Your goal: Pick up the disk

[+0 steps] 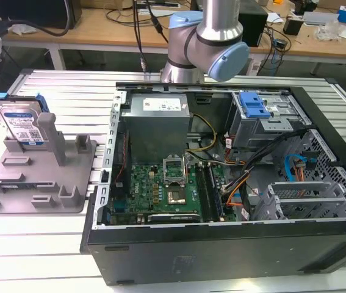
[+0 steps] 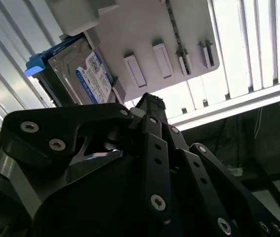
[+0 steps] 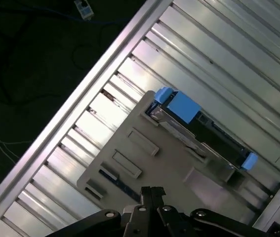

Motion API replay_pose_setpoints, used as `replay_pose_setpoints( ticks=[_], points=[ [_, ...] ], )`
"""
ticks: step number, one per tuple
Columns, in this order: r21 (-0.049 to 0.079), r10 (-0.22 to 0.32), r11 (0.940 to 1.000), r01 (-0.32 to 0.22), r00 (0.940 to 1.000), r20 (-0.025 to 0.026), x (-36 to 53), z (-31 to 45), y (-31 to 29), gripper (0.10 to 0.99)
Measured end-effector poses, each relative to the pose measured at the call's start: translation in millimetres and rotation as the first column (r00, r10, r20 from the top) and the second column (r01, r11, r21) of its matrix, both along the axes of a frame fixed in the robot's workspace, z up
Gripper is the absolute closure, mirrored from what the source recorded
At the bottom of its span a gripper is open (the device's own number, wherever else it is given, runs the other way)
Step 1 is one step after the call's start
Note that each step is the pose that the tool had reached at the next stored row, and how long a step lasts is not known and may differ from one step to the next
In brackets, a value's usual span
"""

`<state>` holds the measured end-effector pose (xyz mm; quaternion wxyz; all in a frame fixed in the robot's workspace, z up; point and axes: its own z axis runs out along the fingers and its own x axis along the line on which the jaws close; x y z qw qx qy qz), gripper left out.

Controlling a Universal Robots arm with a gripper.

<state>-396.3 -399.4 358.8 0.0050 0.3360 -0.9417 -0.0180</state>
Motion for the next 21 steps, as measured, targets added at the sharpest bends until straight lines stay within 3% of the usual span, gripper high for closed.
replay_pose_setpoints(
  ticks=[4,6,7,9,10,13,16,18,20,21],
  points=[
    [0.000,0.087,0.9962,-0.087,0.9962,0.0009,0.0,0.0,0.0,0.973],
    [0.000,0.128,0.9918,-0.128,0.9918,0.0013,0.0,0.0,0.0,0.851],
    [0.000,0.142,0.9898,-0.142,0.9898,0.0015,0.0,0.0,0.0,0.851],
    [0.000,0.180,0.9836,-0.180,0.9836,0.0021,0.0,0.0,0.0,0.729],
    [0.000,0.212,0.9773,-0.212,0.9773,0.0029,0.0,0.0,0.0,0.671],
    [-0.001,0.260,0.9656,-0.260,0.9656,0.0049,0.0,0.0,0.0,0.604],
    [-0.001,0.314,0.9494,-0.314,0.9494,0.0076,0.0,0.0,0.0,0.604],
    [-0.002,0.362,0.9321,-0.362,0.9321,0.0102,0.0,-0.1,0.0,0.604],
    [-0.003,0.394,0.9192,-0.394,0.9191,0.0114,0.0,0.0,0.0,0.604],
    [-0.003,0.425,0.9051,-0.425,0.9050,0.0124,0.0,0.0,0.0,0.604]
  ],
)
